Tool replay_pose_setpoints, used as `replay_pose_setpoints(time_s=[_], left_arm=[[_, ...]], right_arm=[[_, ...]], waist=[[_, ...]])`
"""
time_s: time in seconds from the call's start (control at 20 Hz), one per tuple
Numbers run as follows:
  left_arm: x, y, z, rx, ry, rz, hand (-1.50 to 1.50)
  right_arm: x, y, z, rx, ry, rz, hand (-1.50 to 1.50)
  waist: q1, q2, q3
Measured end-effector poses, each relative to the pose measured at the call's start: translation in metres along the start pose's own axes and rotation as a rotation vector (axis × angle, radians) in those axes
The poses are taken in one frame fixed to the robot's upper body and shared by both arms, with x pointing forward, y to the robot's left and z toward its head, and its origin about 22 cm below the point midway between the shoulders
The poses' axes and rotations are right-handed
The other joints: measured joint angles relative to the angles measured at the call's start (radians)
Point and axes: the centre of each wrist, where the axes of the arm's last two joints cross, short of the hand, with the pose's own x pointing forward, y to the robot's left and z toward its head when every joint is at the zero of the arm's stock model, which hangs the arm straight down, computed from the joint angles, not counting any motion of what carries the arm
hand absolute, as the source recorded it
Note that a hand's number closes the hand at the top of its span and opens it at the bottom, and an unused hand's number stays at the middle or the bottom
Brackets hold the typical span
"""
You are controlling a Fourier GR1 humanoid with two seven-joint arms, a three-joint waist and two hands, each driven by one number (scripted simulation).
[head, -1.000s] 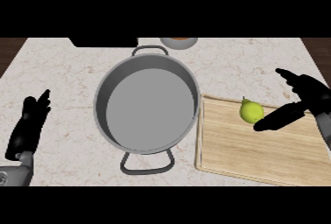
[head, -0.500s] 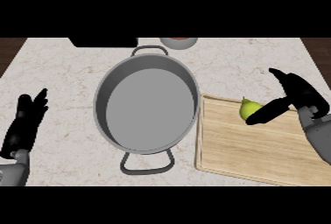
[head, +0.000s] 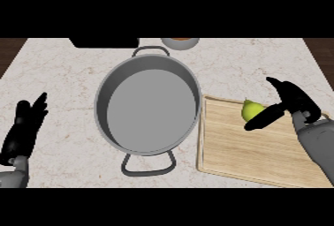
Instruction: Pick the pear from the tray and place it in the pot
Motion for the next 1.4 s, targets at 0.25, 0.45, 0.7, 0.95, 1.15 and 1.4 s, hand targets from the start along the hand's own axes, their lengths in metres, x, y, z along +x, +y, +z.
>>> replay_pose_setpoints(time_s=[0.25, 0.45, 0.7, 0.95, 1.15, 1.4], left_arm=[[0.000, -0.003, -0.005, 0.001, 0.004, -0.002, 0.00], [0.005, -0.006, -0.006, 0.012, 0.002, -0.002, 0.00], [0.006, -0.007, -0.009, 0.013, 0.006, 0.001, 0.00], [-0.001, -0.004, -0.009, 0.012, 0.003, 0.000, 0.00], [-0.001, -0.003, -0.009, 0.011, -0.001, -0.002, 0.00], [0.006, 0.002, -0.008, 0.009, 0.001, -0.001, 0.00]], right_arm=[[0.003, 0.010, -0.009, 0.024, 0.015, -0.010, -1.50], [0.001, 0.012, -0.018, 0.030, 0.030, -0.021, -1.50], [-0.006, 0.023, -0.026, 0.045, 0.052, -0.026, -1.50], [-0.013, 0.025, -0.038, 0.054, 0.054, -0.028, 1.50], [-0.014, 0.028, -0.038, -0.008, 0.011, 0.009, 1.50], [-0.007, 0.027, -0.036, -0.089, -0.023, 0.070, 1.50]], waist=[[-0.001, 0.001, 0.000], [-0.001, 0.001, 0.000], [-0.002, 0.000, 0.000], [-0.001, 0.001, 0.000], [-0.001, 0.000, 0.000], [-0.001, 0.000, 0.000]])
